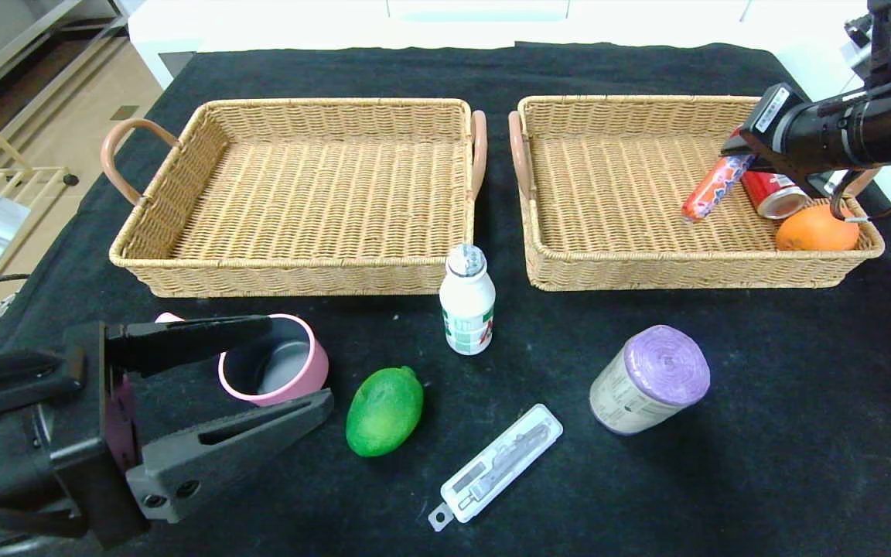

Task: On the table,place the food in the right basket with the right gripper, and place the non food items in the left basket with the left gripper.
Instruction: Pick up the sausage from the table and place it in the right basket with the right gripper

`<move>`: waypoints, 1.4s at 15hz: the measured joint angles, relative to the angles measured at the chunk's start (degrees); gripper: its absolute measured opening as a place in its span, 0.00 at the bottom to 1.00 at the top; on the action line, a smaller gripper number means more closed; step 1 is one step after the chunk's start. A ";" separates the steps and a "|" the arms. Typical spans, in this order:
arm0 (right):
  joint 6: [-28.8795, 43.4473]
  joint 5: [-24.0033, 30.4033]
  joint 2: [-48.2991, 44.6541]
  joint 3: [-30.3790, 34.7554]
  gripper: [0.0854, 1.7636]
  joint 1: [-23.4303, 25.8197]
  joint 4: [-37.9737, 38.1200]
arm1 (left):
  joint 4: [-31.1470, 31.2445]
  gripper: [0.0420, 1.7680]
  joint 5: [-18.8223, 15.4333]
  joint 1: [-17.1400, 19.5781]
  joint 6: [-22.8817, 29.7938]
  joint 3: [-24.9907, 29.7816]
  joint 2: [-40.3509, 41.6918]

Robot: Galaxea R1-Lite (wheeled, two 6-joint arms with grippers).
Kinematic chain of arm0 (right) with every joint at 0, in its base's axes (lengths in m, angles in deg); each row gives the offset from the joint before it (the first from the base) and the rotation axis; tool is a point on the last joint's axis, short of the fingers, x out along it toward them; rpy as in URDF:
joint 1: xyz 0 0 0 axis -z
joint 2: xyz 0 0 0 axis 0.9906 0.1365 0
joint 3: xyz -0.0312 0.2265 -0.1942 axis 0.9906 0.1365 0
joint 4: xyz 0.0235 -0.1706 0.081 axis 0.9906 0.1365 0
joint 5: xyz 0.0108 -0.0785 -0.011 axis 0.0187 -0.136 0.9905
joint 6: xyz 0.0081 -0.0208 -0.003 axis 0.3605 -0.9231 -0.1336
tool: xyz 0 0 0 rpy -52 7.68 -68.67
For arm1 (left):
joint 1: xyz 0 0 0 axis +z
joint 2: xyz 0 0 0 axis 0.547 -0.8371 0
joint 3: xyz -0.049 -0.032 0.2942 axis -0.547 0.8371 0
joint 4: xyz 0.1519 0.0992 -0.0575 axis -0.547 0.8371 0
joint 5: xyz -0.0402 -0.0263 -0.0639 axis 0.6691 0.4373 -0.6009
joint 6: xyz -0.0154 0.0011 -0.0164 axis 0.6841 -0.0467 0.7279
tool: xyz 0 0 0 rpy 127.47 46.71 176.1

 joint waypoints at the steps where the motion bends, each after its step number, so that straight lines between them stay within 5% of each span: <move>1: 0.00 -0.02 0.68 0.00 0.21 0.00 -1.74 | 0.02 0.97 0.00 0.00 0.00 -0.05 0.00; 8: 0.20 0.17 2.78 0.24 0.24 -0.63 -4.22 | 0.02 0.97 0.00 -0.06 0.00 -0.06 0.00; 14: 0.17 0.22 2.73 0.68 0.63 -0.65 -4.00 | 0.02 0.97 -0.02 -0.06 -0.34 -0.06 0.00; 21: -0.28 0.30 -0.37 4.27 0.83 -1.58 -3.89 | 0.02 0.97 0.00 -0.02 -0.34 -0.06 0.04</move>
